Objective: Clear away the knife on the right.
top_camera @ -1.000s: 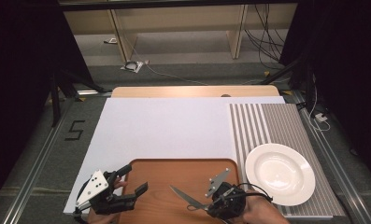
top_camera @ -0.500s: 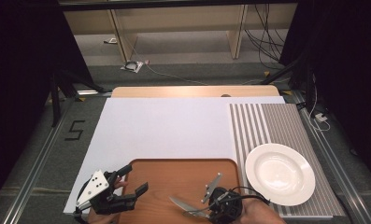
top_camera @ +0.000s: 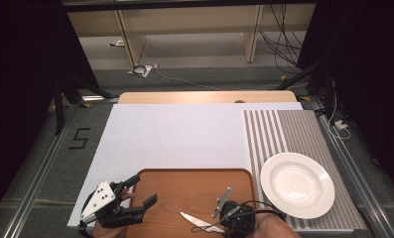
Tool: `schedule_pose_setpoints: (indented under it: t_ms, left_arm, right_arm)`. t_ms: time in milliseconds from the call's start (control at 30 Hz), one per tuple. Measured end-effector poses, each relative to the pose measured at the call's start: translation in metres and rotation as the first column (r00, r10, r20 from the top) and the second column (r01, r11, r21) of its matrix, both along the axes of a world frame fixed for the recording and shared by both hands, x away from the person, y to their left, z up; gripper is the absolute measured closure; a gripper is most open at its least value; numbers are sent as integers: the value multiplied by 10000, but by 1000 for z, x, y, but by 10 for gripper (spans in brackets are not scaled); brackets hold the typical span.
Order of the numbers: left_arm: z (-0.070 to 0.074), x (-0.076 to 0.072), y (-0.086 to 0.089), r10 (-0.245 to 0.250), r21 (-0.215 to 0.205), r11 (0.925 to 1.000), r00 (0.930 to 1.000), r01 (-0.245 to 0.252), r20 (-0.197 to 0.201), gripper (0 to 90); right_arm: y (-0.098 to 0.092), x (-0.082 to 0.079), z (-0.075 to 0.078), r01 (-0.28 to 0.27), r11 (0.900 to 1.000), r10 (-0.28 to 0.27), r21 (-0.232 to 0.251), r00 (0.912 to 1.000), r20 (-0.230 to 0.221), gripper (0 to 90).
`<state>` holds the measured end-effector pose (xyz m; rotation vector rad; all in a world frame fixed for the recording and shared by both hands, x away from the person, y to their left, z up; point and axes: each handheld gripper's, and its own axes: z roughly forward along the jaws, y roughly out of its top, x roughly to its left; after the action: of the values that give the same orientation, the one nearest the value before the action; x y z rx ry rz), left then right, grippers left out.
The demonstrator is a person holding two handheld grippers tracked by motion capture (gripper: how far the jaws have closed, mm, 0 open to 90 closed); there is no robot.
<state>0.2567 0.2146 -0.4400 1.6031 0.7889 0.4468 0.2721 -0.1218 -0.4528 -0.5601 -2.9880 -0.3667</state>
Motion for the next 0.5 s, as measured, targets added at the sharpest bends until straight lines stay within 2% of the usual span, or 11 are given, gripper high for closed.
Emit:
schedule_pose_setpoints:
  t_ms: [33,67,100,133,167,267,367,400,500]
  left_arm:
    - [0,0,0,1,2,10000,10000,-1,-4,156]
    - [0,0,0,4,1,10000,10000,-4,-11,156]
    - [0,0,0,-8,44,10000,10000,8,-6,156]
    - [0,0,0,-8,53,10000,10000,8,-5,156]
    - [0,0,0,-10,52,10000,10000,10,-6,156]
    - [0,0,0,-2,59,10000,10000,2,-2,156]
    - [0,0,0,-9,63,10000,10000,9,4,156]
    - [0,0,0,-4,25,10000,10000,4,6,156]
    - [0,0,0,-9,33,10000,10000,9,14,156]
  right_arm:
    - [-1,-1,3,12,9998,-16,184,9998,212,640]
    - [0,-3,8,46,9976,-92,698,9979,648,650]
    - [0,-3,8,46,9976,-92,698,9979,648,650]
    - [2,-7,11,-197,9940,73,1073,9933,1150,714]
    - [2,-7,11,-197,9940,73,1073,9933,1150,714]
    - [6,-13,10,-703,9861,429,1505,9831,1781,837]
    - [10,-17,5,-1012,9843,734,1447,9797,1864,881]
    - [14,-20,1,-1218,9832,981,1361,9807,1692,894]
    - [15,-22,-2,-1347,9827,1134,1268,9801,1626,900]
